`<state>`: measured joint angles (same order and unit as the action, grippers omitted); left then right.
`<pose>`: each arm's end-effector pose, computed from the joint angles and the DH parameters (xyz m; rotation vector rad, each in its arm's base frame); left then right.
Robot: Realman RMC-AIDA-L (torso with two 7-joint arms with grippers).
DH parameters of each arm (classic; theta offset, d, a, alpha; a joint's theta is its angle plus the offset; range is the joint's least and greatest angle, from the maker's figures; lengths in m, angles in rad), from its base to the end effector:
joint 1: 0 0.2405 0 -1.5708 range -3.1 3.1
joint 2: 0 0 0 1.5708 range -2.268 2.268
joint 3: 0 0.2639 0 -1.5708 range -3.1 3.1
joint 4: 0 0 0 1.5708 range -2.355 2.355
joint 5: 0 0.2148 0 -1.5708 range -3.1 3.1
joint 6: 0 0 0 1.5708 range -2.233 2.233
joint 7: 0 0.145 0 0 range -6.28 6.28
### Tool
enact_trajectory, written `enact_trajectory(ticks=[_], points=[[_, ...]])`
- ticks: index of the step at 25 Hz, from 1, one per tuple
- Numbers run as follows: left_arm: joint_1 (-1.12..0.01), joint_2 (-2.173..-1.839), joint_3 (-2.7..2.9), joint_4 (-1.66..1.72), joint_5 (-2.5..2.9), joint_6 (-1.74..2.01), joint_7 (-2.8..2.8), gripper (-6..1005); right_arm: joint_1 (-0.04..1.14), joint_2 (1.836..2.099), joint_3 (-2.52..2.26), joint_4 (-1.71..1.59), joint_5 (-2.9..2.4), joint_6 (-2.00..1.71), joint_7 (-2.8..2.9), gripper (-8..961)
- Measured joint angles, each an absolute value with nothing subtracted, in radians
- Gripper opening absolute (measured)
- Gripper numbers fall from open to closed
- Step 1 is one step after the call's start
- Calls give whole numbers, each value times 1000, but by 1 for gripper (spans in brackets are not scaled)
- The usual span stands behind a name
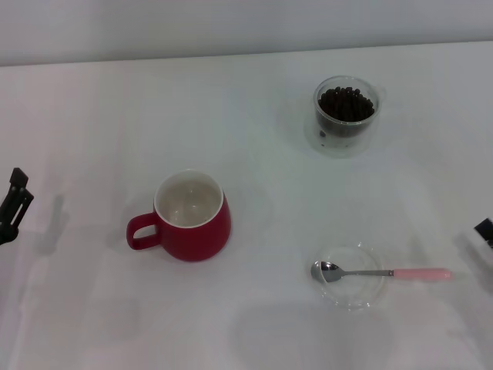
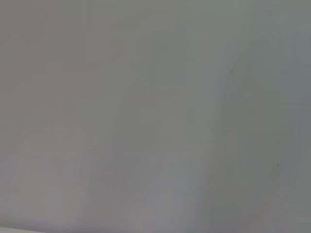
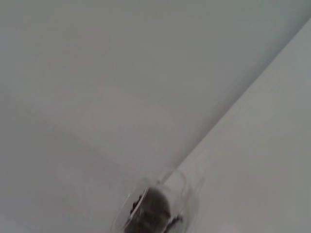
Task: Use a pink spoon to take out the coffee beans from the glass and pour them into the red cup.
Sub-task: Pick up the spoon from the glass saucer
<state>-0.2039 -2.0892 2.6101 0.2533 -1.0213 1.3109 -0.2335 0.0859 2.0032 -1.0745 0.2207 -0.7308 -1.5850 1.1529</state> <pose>-0.3552 0.2480 -0.0498 -1.5997 -0.7092 -0.8090 0.4157 0.1339 -0.0188 -1.3766 1.5061 1.1792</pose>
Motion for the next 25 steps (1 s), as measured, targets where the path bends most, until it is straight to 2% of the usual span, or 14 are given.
enact_trajectory(ticks=[25], points=[[-261,-2088,2621,264,-1022,1307,-233,891,106,2011,-1078,271,-913,-1604,1190,852]])
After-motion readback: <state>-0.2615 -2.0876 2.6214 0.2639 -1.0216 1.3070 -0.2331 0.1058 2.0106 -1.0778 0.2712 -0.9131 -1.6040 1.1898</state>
